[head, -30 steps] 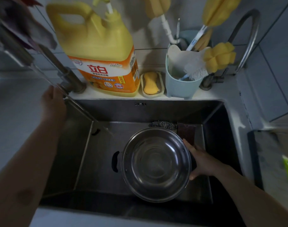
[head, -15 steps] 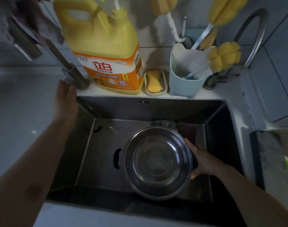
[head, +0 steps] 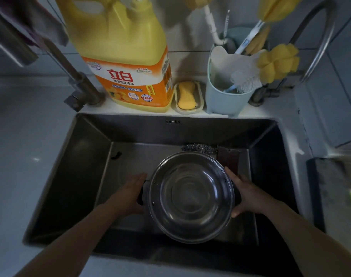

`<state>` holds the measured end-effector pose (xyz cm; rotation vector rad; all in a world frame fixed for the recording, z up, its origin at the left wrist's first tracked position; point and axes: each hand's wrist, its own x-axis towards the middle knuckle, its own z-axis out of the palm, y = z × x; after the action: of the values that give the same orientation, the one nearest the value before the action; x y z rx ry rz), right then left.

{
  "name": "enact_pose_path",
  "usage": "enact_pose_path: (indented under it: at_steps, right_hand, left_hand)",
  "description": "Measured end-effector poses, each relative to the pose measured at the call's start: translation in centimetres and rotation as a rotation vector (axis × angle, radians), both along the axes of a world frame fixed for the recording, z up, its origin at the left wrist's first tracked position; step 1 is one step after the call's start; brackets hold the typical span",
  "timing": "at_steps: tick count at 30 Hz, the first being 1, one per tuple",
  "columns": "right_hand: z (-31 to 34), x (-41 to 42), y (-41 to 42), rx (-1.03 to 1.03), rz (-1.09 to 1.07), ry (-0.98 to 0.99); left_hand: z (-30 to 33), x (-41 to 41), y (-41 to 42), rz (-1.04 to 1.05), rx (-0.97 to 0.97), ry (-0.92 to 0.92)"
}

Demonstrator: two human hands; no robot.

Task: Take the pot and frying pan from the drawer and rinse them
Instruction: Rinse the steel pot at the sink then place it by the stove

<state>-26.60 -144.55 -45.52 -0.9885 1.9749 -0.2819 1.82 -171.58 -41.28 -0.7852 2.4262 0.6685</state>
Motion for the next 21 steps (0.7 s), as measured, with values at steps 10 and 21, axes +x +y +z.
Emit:
enact_pose_path:
  at_steps: [10, 21]
  right_hand:
    - [-0.2, 0.2, 0.0, 0.002, -0.027, -0.022]
    - [-0.7, 0.4, 0.0, -0.019, -0.003, -0.021]
  left_hand:
    - [-3.7, 0.0, -1.2, -0.151, 0.016, 0.070]
    - [-4.0, -0.2, -0.9, -0.143, 0.033, 0.176]
